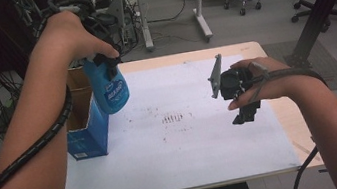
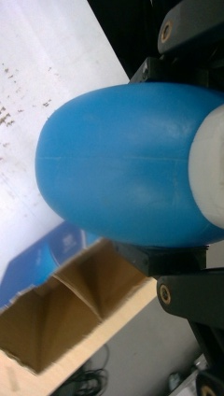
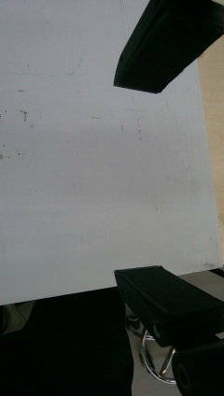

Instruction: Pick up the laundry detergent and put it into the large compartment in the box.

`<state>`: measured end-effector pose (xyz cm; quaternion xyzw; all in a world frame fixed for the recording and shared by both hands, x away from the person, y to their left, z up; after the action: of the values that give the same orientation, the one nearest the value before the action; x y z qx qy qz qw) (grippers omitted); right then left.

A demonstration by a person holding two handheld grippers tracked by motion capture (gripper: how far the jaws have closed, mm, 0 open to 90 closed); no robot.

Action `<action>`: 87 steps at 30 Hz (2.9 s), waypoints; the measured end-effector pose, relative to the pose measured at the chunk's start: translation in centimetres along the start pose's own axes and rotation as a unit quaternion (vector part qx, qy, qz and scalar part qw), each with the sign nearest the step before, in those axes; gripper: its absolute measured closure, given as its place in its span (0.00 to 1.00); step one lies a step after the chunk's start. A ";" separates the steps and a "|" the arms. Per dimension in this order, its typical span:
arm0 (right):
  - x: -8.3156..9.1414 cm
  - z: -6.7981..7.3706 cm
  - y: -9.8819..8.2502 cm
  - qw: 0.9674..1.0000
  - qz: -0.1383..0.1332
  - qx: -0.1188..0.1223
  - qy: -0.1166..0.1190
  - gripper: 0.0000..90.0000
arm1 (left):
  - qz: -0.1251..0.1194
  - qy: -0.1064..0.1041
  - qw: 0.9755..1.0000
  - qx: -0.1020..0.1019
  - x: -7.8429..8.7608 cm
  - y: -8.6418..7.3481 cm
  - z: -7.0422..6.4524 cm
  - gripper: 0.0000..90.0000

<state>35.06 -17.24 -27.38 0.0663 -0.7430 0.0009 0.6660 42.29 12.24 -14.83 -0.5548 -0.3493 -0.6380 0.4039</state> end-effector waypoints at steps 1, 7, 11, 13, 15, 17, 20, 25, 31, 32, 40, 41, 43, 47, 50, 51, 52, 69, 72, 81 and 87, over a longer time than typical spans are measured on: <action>0.0 0.0 0.0 1.000 0.000 0.000 0.000 0.08 | 0.001 0.001 1.000 0.004 0.2 -0.1 0.2 0.42; 0.1 0.0 0.3 1.000 -0.002 0.003 -0.002 0.08 | 0.004 -0.003 0.999 0.049 1.5 -0.7 1.6 0.42; 0.1 0.0 0.3 1.000 -0.004 0.003 -0.002 0.08 | 0.006 0.000 0.997 0.078 2.2 -1.1 2.5 0.42; 0.1 0.0 0.3 1.000 -0.004 0.003 -0.003 0.08 | 0.005 0.002 0.996 0.091 2.6 -1.3 3.0 0.42; 0.1 0.0 0.4 1.000 -0.005 0.003 -0.003 0.08 | 0.004 -0.001 0.995 0.104 2.9 -1.5 3.5 0.42; 0.1 0.0 0.4 1.000 -0.004 0.004 -0.003 0.08 | 0.002 -0.004 0.993 0.116 3.2 -1.8 4.0 0.42; 0.1 -0.1 0.5 1.000 -0.006 0.005 -0.003 0.08 | 0.001 -0.007 0.991 0.136 3.5 -2.1 4.7 0.42; 0.0 -0.2 0.6 1.000 -0.009 0.008 -0.004 0.08 | -0.002 -0.003 0.985 0.170 3.8 -2.5 5.9 0.42; 0.0 -0.2 0.7 1.000 -0.009 0.009 -0.004 0.08 | -0.002 -0.004 0.981 0.193 3.9 -2.9 7.1 0.42; 0.0 -0.3 0.7 1.000 -0.009 0.009 -0.004 0.08 | -0.004 -0.004 0.980 0.198 3.9 -2.9 7.3 0.42; -0.1 -0.3 0.7 1.000 -0.007 0.007 -0.002 0.08 | 0.002 -0.006 0.975 0.222 3.7 -3.5 8.9 0.42; -0.1 -0.3 0.7 1.000 -0.007 0.007 -0.002 0.08 | 0.002 -0.006 0.974 0.225 3.6 -3.5 9.1 0.42; -0.1 -0.3 0.8 1.000 -0.007 0.009 -0.001 0.08 | 0.002 -0.006 0.974 0.228 3.5 -3.6 9.2 0.42; -0.1 -0.3 0.8 1.000 -0.005 0.007 0.000 0.08 | 0.003 -0.006 0.972 0.234 3.0 -3.7 9.9 0.42; -0.1 -0.4 0.9 1.000 -0.003 0.008 0.000 0.08 | 0.005 -0.007 0.971 0.239 2.6 -3.8 10.4 0.42; 0.0 -0.4 0.9 1.000 -0.003 0.008 0.000 0.08 | 0.005 -0.008 0.971 0.238 2.5 -3.8 10.4 0.42; 0.0 -0.4 0.9 1.000 -0.003 0.008 0.000 0.08 | 0.005 -0.010 0.971 0.240 2.3 -3.8 10.6 0.42; 0.0 -0.4 1.1 1.000 0.000 0.009 0.003 0.08 | 0.013 -0.020 0.969 0.248 -0.8 -3.8 11.7 0.42; 0.0 -0.3 1.1 1.000 0.001 0.008 0.003 0.08 | 0.014 -0.022 0.968 0.250 -1.5 -3.8 11.9 0.42; -0.2 -0.3 1.1 1.000 0.001 0.008 0.004 0.08 | 0.021 -0.026 0.968 0.248 -3.7 -3.7 11.9 0.42; -0.3 -0.2 1.1 1.000 -0.001 0.009 0.004 0.08 | 0.023 -0.031 0.968 0.248 -5.0 -3.7 11.9 0.42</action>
<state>35.21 -16.08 -27.53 0.0729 -0.7402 0.0077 0.6683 44.31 25.13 -18.06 -0.4647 -0.4959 -0.5045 0.5326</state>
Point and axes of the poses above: each handheld gripper's, and its own axes: x roughly backward along the jaws, y roughly out of its top, z roughly to its left, the point moved 4 cm from there along -x, roughly forward along the jaws, and after that the axes turned 7 degrees about x, right-handed, at the moved point
